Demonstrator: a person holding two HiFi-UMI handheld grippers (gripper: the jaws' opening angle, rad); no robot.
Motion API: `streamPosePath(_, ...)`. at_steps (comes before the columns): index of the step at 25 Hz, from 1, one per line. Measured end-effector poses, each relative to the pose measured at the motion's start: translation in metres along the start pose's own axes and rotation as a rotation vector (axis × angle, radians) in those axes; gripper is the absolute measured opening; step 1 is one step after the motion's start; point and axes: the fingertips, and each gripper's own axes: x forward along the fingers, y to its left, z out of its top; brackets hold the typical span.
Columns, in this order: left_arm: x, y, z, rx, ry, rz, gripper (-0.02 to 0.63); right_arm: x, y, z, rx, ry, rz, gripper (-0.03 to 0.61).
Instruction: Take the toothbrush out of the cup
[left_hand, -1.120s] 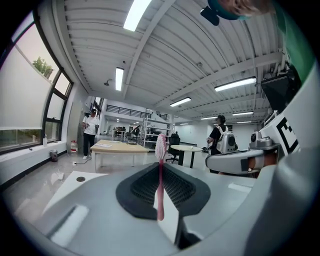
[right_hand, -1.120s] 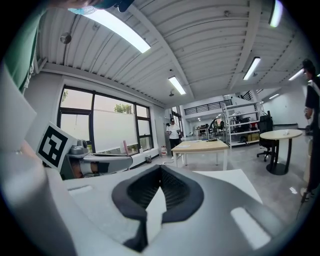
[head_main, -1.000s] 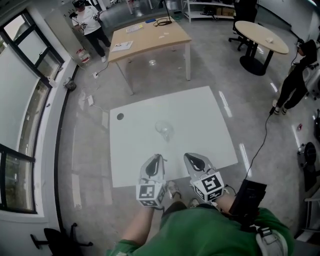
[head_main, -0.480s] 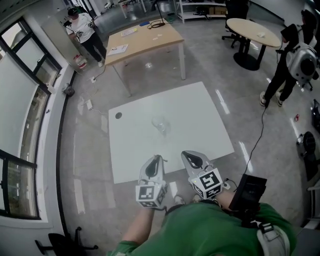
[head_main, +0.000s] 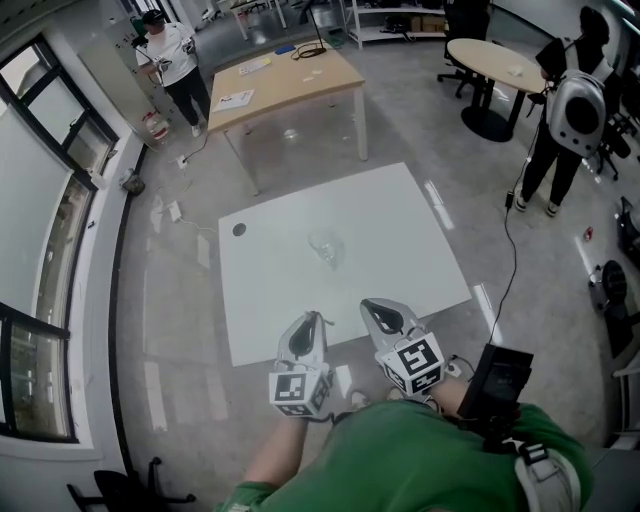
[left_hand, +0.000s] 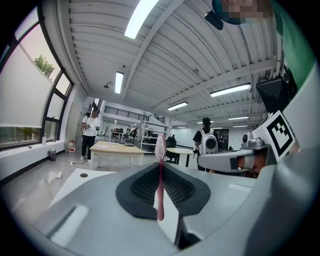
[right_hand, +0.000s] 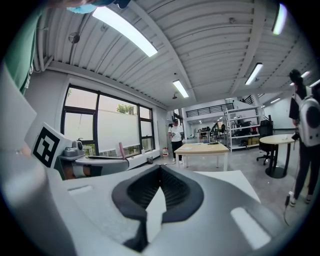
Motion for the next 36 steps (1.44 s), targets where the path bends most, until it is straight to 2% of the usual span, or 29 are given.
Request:
streamPosePath(10,-0.007,0.007,-0.001,-0.001,-0.01,0.008,0.025,0.006,0.006,0.001,-0.006,-0.007,0.01,0.0)
streamPosePath(36,-0.007,-0.013,0.007,-0.005,-0.001,-0.02,0.025,-0.008,0.003,0.005,-0.025,-0.002,-0.006,0.0)
